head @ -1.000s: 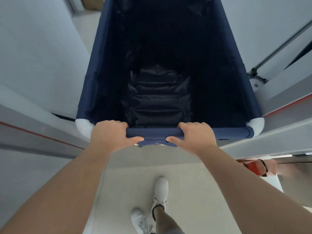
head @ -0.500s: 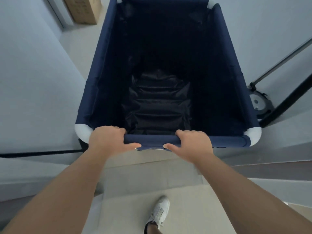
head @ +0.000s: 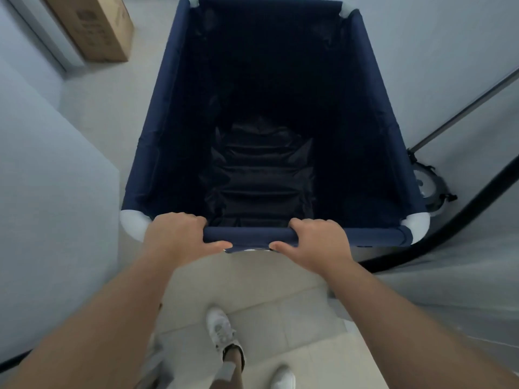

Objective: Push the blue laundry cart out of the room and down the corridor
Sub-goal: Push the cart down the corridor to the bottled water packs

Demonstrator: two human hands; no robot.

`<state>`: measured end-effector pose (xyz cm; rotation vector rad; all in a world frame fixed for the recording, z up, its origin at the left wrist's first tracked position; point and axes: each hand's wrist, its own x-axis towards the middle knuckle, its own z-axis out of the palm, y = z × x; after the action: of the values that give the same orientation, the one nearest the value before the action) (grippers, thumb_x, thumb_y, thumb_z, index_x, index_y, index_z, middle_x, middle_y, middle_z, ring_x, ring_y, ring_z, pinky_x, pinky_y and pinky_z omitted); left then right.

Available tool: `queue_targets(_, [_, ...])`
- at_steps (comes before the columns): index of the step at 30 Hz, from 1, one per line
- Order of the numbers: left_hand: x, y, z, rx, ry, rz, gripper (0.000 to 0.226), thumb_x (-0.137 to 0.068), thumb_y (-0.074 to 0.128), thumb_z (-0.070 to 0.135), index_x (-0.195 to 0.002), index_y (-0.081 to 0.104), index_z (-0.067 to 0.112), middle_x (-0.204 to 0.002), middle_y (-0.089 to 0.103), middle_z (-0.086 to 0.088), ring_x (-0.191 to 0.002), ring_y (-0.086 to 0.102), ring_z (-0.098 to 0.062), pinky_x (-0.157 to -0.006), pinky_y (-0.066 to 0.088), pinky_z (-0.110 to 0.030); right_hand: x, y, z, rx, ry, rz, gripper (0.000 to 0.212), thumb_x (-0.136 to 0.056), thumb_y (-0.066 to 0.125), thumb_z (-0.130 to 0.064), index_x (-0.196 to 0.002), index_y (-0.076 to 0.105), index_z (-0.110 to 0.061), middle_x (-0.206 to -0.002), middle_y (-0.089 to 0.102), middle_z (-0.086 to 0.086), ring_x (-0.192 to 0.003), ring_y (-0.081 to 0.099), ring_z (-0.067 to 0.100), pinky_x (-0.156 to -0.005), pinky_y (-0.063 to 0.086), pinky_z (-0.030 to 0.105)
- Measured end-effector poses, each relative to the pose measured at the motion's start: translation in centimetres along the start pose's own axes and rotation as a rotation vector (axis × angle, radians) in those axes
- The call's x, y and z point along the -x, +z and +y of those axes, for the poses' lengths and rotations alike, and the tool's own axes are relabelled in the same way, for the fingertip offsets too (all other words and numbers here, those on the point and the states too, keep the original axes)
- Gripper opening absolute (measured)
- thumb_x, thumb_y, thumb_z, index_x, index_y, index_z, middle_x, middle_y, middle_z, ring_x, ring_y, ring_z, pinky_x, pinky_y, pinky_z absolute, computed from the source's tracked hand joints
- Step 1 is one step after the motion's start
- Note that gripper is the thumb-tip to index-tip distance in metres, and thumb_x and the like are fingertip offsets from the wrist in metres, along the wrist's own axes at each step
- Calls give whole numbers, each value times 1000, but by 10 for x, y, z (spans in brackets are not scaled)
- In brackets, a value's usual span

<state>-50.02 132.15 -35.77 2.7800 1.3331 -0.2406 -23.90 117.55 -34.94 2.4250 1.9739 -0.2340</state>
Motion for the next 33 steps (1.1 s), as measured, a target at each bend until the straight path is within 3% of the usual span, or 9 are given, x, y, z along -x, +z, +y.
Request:
queue_targets(9, [-112,-16,-41,-7,114,32,70,-62,28,97,-65,50,30,-57,49,12,-52,48,-9,-50,35,-30,-88,-10,5,-9,108,18,64,-76,25,-89,-77,49,-30,-62,50,-11,-58,50,12,-61,36,34])
queue_targets(14, [-169,-24,-56,-26,164,59,74,-62,26,97,-67,55,30,-58,53,11,-55,53,-13,-53,43,-31,-133,-17,13,-11,142,24,64,-77,26,-88,-77,50,-28,-63,53,-10,-57,52,14,-60,37,36])
queue_targets(23, [-260,-43,-67,-52,220,50,71,-63,26,97,-66,53,31,-55,51,12,-51,50,-9,-49,38,-29,-209,-27,38,-5,166,34,64,-78,28,-89,-71,47,-28,-54,49,-9,-48,48,12,-51,34,33])
queue_targets(33, [-360,-56,-66,-74,242,96,75,-63,22,99,-65,55,31,-52,48,12,-48,47,-9,-46,31,-27,-294,-44,83,-10,174,33,66,-77,23,-87,-73,46,-25,-58,51,-8,-52,51,14,-53,30,34])
